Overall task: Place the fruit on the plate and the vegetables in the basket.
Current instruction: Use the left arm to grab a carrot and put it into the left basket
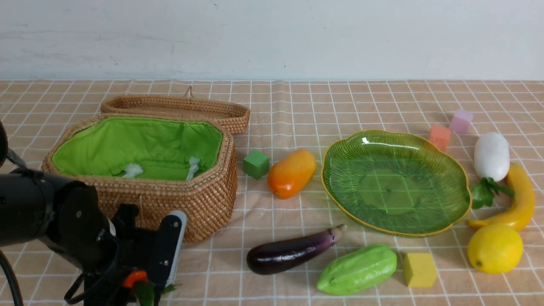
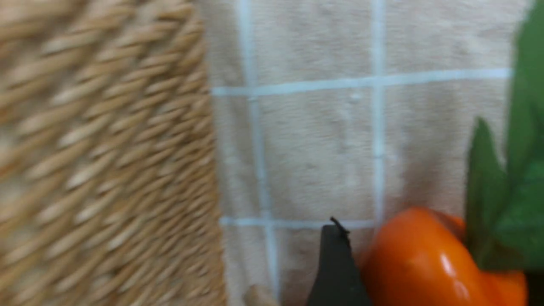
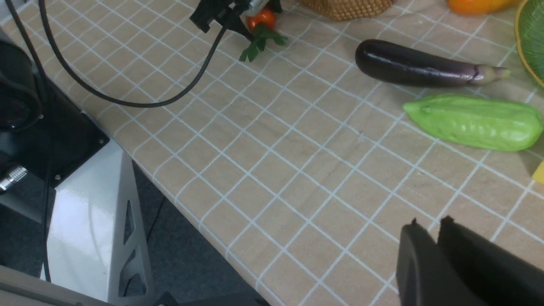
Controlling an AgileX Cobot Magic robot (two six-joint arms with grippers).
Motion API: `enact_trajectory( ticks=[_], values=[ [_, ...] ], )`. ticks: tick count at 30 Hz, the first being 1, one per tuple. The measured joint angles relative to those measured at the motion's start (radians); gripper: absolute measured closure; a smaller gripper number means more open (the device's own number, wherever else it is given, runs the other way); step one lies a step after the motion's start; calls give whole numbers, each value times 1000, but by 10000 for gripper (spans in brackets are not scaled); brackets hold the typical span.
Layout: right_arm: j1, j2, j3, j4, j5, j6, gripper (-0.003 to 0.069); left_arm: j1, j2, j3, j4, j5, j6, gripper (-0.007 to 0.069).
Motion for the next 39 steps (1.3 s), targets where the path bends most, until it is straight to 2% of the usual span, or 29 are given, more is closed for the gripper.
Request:
enact_trajectory(
  ticks=[3,7,9,15,19,23,27,32,34,36,37,39],
  values=[
    [0,0,0,2,-1,0,571,0,0,0,-3,36,1,250],
    [0,0,0,3,-3,0,571,0,-15,-1,-19,120,1,247],
    [0,0,0,3,-5,0,569,0,-63,-1,-50,210,-19,247],
    [0,0,0,3,-42,-13,568,0,-272,-52,-114,295,-152,247],
    [0,0,0,3,-90,-30,563,0,-381,-193,-113,230,-217,247],
    [0,0,0,3,-110,-30,560,0,-374,-307,-119,152,-243,247],
    [0,0,0,7,-115,-30,560,0,-271,-427,-112,79,-254,247],
    [0,0,0,40,-115,-30,560,0,-54,-489,-4,0,-351,247],
    [0,0,0,47,-115,-30,560,0,-20,-489,30,-2,-388,227],
    [0,0,0,51,-117,-30,560,0,3,-489,74,5,-436,172],
    [0,0,0,51,-129,-30,558,0,10,-489,103,21,-491,81],
    [0,0,0,51,-157,-26,556,0,2,-490,115,51,-557,-8]
  ],
)
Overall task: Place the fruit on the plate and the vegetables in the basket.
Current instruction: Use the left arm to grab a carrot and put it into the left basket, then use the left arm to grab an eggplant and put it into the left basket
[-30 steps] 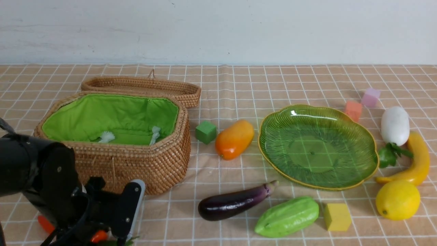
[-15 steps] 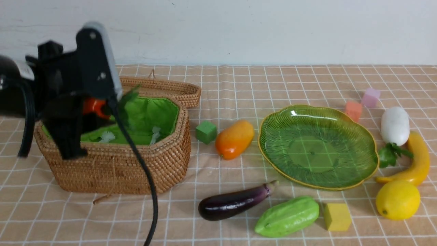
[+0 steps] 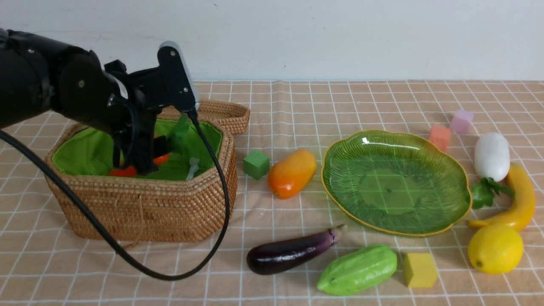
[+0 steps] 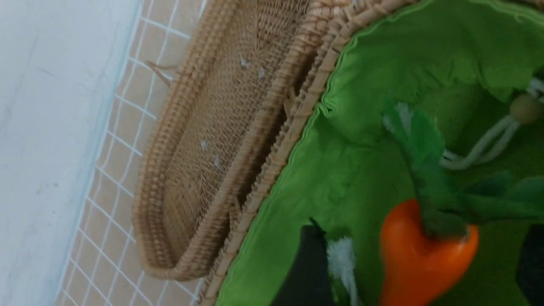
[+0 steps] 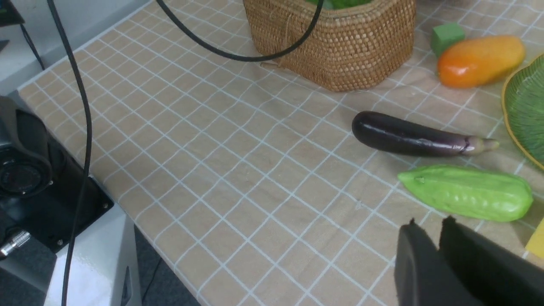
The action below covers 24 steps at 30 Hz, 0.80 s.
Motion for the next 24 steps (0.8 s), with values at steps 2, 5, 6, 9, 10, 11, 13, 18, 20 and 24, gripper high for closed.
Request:
enact_trajectory(
  ticks=[2,5,6,9,10,11,13,18,20,24],
  values=[
    [0,0,-1,-8,-29,12,553,0,-17,0,-17,33,-59,-31],
    [0,0,-16,-46,-38,39,551,-16,-65,0,-99,79,-182,-10],
    [0,0,-26,-65,-37,51,550,-36,-81,0,-133,90,-209,14],
    [0,0,-52,-104,-33,77,550,-122,-118,-2,-188,124,-250,120],
    [0,0,-67,-120,-27,92,550,-223,-123,-7,-214,156,-262,233],
    [0,0,-67,-121,-26,94,550,-234,-120,-8,-216,163,-266,259],
    [0,0,-74,-125,-6,114,550,-379,-82,-9,-241,189,-305,386],
    [0,0,-75,-122,81,124,546,-531,91,-51,-170,189,-397,397],
    [0,0,-75,-114,121,125,545,-543,170,-92,-109,196,-441,329],
    [0,0,-75,-98,165,126,542,-540,274,-146,-32,208,-481,216]
  ],
)
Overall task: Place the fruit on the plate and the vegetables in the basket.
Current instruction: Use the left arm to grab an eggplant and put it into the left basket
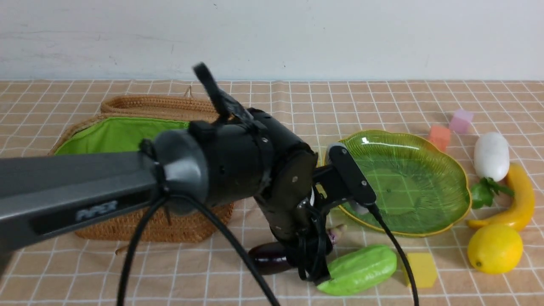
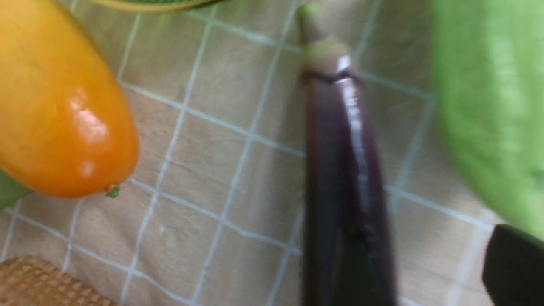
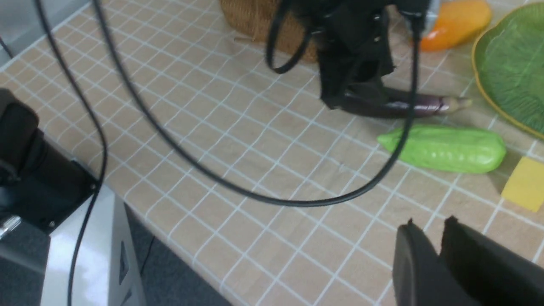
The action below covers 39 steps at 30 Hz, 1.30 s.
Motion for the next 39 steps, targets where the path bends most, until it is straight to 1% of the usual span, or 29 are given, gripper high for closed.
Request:
enact_trajectory(
  ticks=[1,2,5,8,9,10,13,15,18,22,23,24,26,29,31,34,35,37,38,39],
  values=[
    [0,0,-1,1,14,0,541,4,41,-14,33,1,-3,176],
    [0,0,-1,1,26,0,540,6,78,-22,58,-1,-2,153],
    [0,0,-1,4,39,0,539,8,146,-26,126,-6,-3,145],
    [0,0,-1,9,39,1,539,8,162,-34,157,-10,-19,170],
    [0,0,-1,15,39,1,539,7,170,-40,177,-8,-46,228],
    [0,0,-1,17,39,1,539,6,172,-42,185,-7,-57,253],
    [0,0,-1,19,39,1,539,5,174,-44,212,-3,-82,256],
    [0,0,-1,21,39,1,539,5,174,-62,244,43,-97,255],
    [0,0,-1,20,37,1,539,5,143,-94,246,165,-99,255],
    [0,0,-1,20,15,1,539,2,-11,-160,237,381,-83,255],
    [0,0,-1,20,13,1,539,3,-11,-163,237,390,-81,255],
    [0,0,-1,20,-7,1,538,15,-97,-175,242,436,-47,255],
    [0,0,-1,20,-32,-11,538,62,-173,-181,247,445,30,255],
    [0,0,-2,20,-53,-22,536,172,-223,-182,250,420,149,255],
    [0,0,-2,20,-58,-26,534,268,-228,-182,232,394,240,255],
    [0,0,-2,20,-58,-26,532,364,-215,-182,189,352,301,255],
    [0,0,-2,20,-57,-26,529,415,-198,-182,157,308,321,254],
    [0,0,-2,20,-56,-26,527,469,-176,-182,132,250,326,217],
    [0,0,-2,20,-56,-26,526,502,-160,-182,129,220,328,153],
    [0,0,-2,20,-56,-26,525,512,-153,-182,128,211,328,109]
  ],
)
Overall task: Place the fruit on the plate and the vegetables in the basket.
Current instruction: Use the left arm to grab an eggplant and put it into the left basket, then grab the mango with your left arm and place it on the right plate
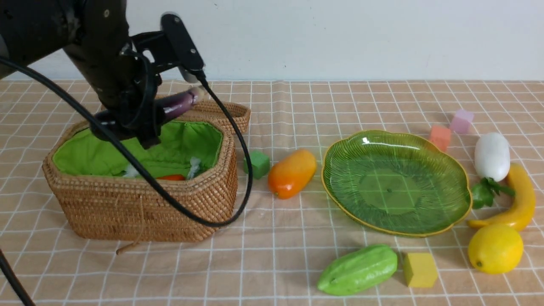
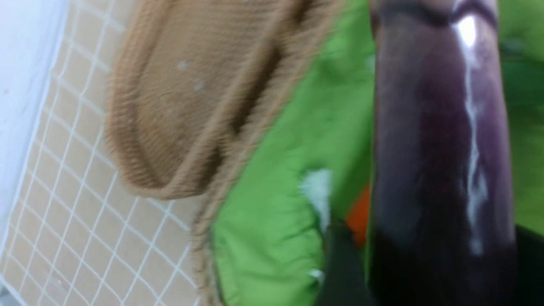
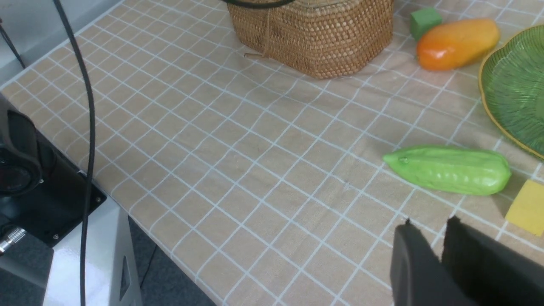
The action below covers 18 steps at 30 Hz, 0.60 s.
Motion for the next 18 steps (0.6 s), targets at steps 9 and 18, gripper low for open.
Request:
enact_trajectory(
  ticks=[9,18],
  values=[
    [0,0,-2,-60,-75,1,518,9,9,0,-111,20,-116,16],
    [0,0,-14,-194,-139,118,518,-294,51,-91,-223,49,-573,457]
  ],
)
